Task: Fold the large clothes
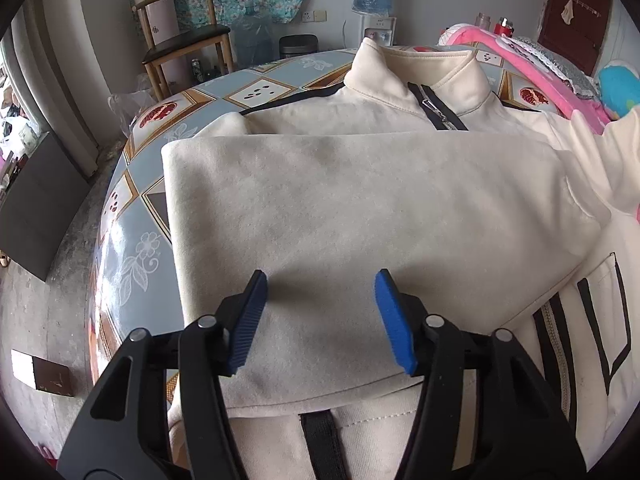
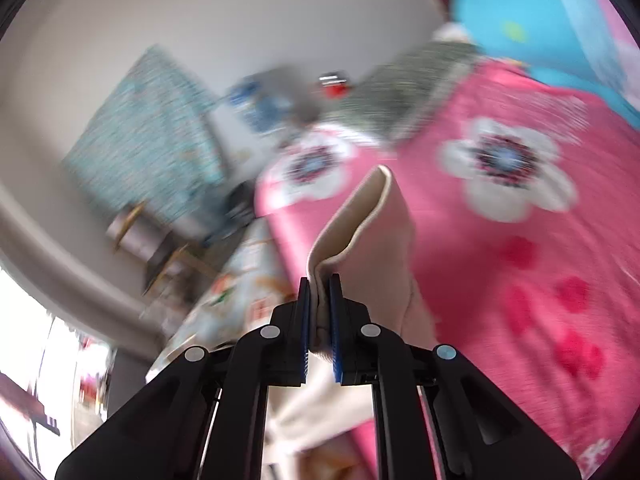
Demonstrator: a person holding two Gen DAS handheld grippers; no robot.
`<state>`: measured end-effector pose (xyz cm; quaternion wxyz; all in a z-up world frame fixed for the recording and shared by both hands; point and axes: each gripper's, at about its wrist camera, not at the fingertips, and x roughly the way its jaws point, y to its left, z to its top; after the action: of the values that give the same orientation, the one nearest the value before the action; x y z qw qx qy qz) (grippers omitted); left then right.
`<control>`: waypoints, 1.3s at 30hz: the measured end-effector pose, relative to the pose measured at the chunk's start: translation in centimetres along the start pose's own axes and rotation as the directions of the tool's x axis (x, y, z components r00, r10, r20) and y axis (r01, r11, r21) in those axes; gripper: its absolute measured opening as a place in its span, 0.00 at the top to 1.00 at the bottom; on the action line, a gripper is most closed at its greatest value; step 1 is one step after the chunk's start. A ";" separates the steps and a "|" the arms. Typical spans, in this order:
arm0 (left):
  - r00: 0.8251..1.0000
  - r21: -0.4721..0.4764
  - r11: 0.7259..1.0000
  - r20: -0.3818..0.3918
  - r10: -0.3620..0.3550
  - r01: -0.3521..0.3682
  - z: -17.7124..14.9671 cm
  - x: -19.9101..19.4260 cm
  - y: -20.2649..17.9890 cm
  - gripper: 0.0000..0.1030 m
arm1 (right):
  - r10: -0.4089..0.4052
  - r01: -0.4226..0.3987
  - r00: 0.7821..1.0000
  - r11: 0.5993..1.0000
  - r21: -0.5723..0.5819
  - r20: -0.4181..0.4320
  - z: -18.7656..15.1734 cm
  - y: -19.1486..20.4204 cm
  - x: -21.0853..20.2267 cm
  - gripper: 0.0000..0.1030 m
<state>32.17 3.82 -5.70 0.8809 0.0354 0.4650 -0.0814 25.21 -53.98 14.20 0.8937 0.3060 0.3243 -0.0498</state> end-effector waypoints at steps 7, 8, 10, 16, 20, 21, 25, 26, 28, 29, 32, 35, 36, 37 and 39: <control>0.998 -0.043 0.997 -0.002 -0.059 0.059 -0.9 -0.9 1.2 0.59 | 0.220 -0.261 0.955 0.942 -0.210 -0.197 -7.5 16.2 6.2 0.91; 0.998 -0.053 0.996 0.000 -0.070 0.070 -1.1 -1.0 1.4 0.59 | 0.243 -0.294 0.941 0.931 -0.215 -0.236 -9.0 17.7 7.5 0.91; 0.996 -0.075 0.993 -0.001 -0.092 0.092 -1.4 -1.3 1.9 0.60 | 0.269 -0.354 0.905 0.906 -0.231 -0.329 -13.3 21.0 11.3 0.91; 0.988 -0.111 0.982 -0.013 -0.156 0.153 -1.8 -2.2 2.9 0.60 | 0.099 -0.323 0.838 0.883 -0.341 -0.537 -26.5 25.8 21.9 0.87; 0.981 -0.118 0.975 -0.026 -0.194 0.190 -1.2 -3.6 3.7 0.60 | 0.079 -0.361 0.757 0.878 -0.315 -0.649 -30.2 25.0 23.4 0.60; 0.978 -0.120 0.971 -0.023 -0.209 0.205 -0.9 -4.0 3.9 0.60 | 0.096 -0.373 0.764 0.872 -0.316 -0.638 -30.1 24.7 22.6 0.54; 0.955 -0.144 0.946 -0.013 -0.296 0.291 1.1 -5.4 3.6 0.60 | 0.178 -0.415 0.808 0.849 -0.327 -0.562 -27.7 22.3 17.7 0.40; 0.946 -0.158 0.934 -0.011 -0.325 0.320 1.6 -5.4 3.4 0.60 | 0.182 -0.404 0.819 0.855 -0.324 -0.544 -27.0 21.3 16.8 0.39; 0.923 -0.189 0.907 -0.011 -0.384 0.376 2.9 -4.9 2.5 0.59 | 0.159 -0.364 0.847 0.868 -0.337 -0.507 -26.5 19.5 15.3 0.39; 0.910 -0.210 0.892 -0.021 -0.413 0.400 3.7 -4.1 1.8 0.56 | 0.125 -0.324 0.869 0.875 -0.360 -0.478 -26.2 18.5 14.8 0.39; 0.865 -0.259 0.847 -0.076 -0.497 0.464 5.7 -0.5 -0.6 0.51 | 0.036 -0.222 0.914 0.877 -0.425 -0.404 -26.5 16.2 14.1 0.39; 0.861 -0.305 0.846 -0.129 -0.491 0.437 7.0 3.1 -2.6 0.51 | -0.065 -0.106 0.951 0.849 -0.517 -0.301 -27.1 14.7 13.2 0.40; 0.869 -0.307 0.854 -0.135 -0.477 0.421 7.3 3.9 -3.1 0.52 | -0.096 -0.069 0.958 0.838 -0.542 -0.270 -27.5 14.2 13.0 0.40; 0.874 -0.305 0.861 -0.143 -0.463 0.406 7.6 4.4 -3.6 0.53 | -0.114 -0.047 0.961 0.832 -0.552 -0.253 -27.7 13.7 13.0 0.39; 0.897 -0.296 0.888 -0.165 -0.411 0.352 7.6 5.4 -4.6 0.58 | -0.142 -0.015 0.962 0.827 -0.562 -0.234 -28.2 12.7 13.4 0.40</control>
<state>40.56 -2.31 -5.74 0.7864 -0.1635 0.5653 -0.1879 23.88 -25.87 -4.42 0.8900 0.0242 0.4516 0.0586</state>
